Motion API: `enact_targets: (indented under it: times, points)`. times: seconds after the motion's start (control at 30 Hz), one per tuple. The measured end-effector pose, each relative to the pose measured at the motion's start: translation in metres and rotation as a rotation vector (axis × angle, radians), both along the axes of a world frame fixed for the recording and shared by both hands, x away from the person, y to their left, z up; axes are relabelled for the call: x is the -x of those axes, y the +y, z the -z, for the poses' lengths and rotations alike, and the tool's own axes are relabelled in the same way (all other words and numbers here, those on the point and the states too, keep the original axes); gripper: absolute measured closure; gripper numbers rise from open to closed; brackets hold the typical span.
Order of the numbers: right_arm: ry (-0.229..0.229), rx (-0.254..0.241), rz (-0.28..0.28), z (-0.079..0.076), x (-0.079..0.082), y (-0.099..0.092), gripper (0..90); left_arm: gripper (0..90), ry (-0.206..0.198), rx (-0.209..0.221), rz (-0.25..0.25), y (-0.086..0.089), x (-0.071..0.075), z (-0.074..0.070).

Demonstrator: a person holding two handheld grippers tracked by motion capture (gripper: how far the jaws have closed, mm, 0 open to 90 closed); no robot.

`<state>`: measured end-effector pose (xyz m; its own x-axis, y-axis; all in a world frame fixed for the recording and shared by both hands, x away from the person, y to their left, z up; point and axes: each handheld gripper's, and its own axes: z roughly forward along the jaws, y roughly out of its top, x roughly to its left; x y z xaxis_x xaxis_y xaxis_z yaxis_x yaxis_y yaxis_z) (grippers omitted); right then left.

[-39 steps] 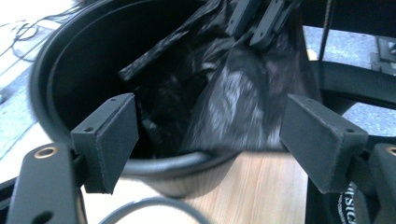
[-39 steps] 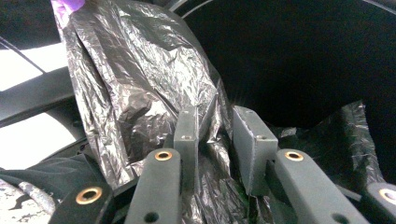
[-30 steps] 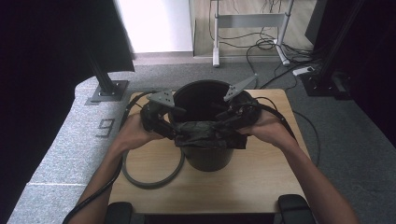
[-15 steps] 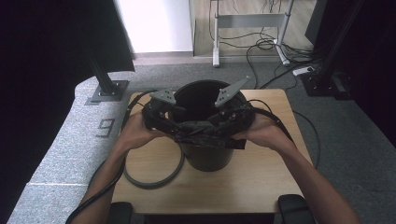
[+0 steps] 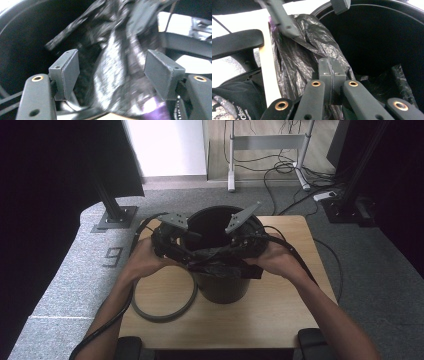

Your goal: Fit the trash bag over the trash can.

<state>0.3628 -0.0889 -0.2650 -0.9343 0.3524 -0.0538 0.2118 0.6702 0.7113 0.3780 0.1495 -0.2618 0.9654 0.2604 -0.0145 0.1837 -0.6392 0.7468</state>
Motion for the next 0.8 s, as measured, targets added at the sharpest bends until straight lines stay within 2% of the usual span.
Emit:
enact_targets:
  times: [0.13,0.23,0.33,0.43,0.57,0.63,0.67,0.7,0.8]
  points:
    - [-0.004,-0.021,0.011,-0.002,-0.003,0.0,88.6,30.2,-0.007,-0.02,0.011,-0.009,0.001,-0.001]
    - [0.0,-0.034,0.014,-0.004,-0.005,-0.001,88.6,37.2,-0.019,-0.055,-0.023,-0.011,-0.002,0.004]
    - [0.005,-0.039,0.035,-0.005,-0.009,-0.005,88.6,50.0,0.02,-0.053,-0.046,-0.003,-0.008,0.006]
    - [0.012,-0.045,0.039,-0.005,-0.011,-0.007,88.6,55.4,0.041,-0.054,-0.053,0.004,-0.011,0.008]
    - [0.025,-0.047,0.034,-0.003,-0.015,-0.005,88.2,72.3,0.064,-0.084,-0.055,0.005,-0.013,0.01]
    - [0.031,-0.038,0.032,-0.002,-0.016,-0.003,82.7,80.1,0.065,-0.092,-0.065,0.004,-0.013,0.01]
    - [0.035,-0.034,0.031,-0.004,-0.017,-0.003,74.6,82.8,0.069,-0.091,-0.069,0.004,-0.013,0.01]
    - [0.035,-0.034,0.031,-0.004,-0.017,-0.003,74.6,82.8,0.069,-0.09,-0.075,0.004,-0.014,0.01]
    - [0.016,-0.045,0.034,-0.013,-0.016,-0.003,65.8,84.4,0.084,-0.073,-0.098,0.005,-0.017,0.008]
